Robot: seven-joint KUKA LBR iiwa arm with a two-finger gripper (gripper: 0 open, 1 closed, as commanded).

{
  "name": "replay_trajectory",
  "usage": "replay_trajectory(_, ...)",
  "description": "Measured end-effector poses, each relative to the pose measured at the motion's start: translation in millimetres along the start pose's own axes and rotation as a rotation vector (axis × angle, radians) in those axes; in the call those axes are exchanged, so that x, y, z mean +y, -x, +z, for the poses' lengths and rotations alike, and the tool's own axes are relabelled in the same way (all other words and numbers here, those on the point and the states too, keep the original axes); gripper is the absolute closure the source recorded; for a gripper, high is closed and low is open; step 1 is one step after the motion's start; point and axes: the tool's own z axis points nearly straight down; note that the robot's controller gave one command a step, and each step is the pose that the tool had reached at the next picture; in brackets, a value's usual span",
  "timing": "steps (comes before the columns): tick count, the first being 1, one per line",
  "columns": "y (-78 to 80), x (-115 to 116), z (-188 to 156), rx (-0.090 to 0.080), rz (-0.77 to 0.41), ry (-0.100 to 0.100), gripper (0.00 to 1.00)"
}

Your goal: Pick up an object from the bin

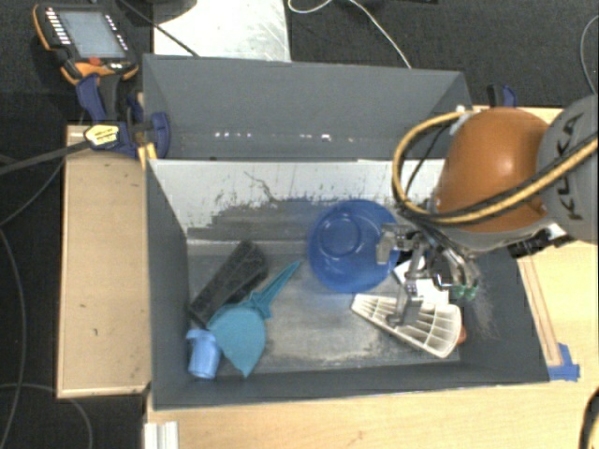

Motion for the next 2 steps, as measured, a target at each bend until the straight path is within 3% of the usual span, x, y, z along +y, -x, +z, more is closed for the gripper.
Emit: replay_trajectory(2,1.7,0.0,-4.4,-0.009,0.0,0.0,0.0)
